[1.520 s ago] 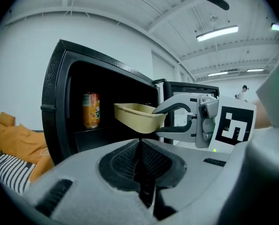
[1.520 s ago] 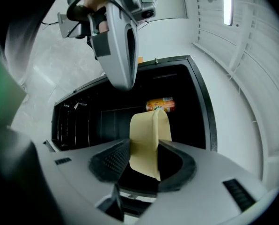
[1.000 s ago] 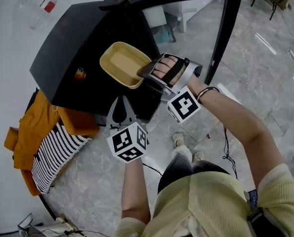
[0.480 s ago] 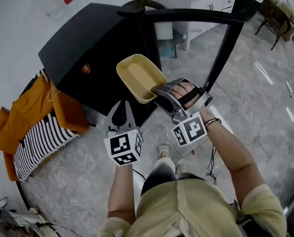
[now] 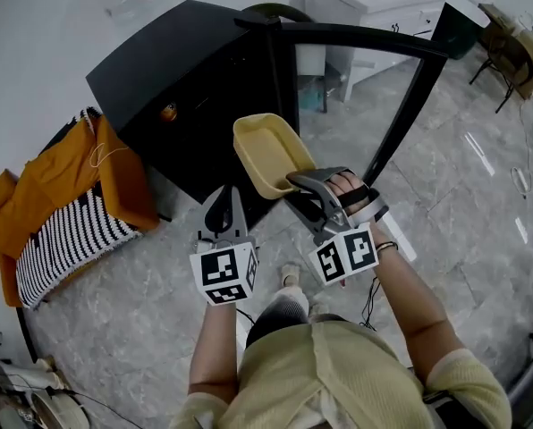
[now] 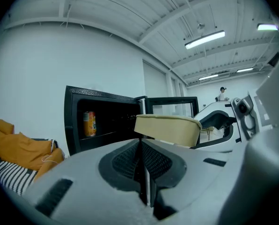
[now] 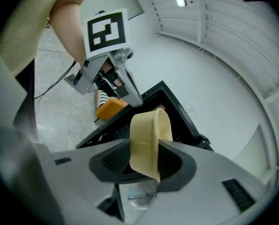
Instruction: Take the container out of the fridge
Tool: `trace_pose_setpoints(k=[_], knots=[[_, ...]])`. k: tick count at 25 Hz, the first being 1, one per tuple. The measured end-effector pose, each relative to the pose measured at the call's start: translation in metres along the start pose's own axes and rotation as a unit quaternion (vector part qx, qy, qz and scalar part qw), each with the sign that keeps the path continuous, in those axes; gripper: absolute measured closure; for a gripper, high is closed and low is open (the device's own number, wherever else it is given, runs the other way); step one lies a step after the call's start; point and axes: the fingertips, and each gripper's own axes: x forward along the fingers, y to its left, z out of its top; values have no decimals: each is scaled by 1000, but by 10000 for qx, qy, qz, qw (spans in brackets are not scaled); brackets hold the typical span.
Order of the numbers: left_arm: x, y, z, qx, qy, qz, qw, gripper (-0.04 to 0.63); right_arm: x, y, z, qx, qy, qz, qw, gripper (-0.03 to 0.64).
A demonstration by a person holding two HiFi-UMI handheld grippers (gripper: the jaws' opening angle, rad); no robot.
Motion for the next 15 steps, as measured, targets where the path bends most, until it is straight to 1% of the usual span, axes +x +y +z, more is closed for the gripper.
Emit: trace_pose_setpoints(k=[3, 5, 7, 10, 15], knots=[[-9, -1, -2, -8, -35, 31, 10000, 571, -8, 0, 3, 770, -84, -8, 9970, 445], [-15, -1, -2, -16, -54, 29, 10000, 571, -13, -1, 4, 1261, -135, -58, 9919, 445], [-19, -1, -2, -39, -82, 24, 10000, 571, -19, -1, 7, 1620, -147, -61, 9867, 445], [-25, -2, 0, -33, -116, 7, 9999, 571, -27, 1, 11, 1826, -136, -71, 9831, 445], [-33, -8, 2, -48, -159, -71, 9998, 571, -38, 6, 12, 1893, -121, -180, 9817, 446]])
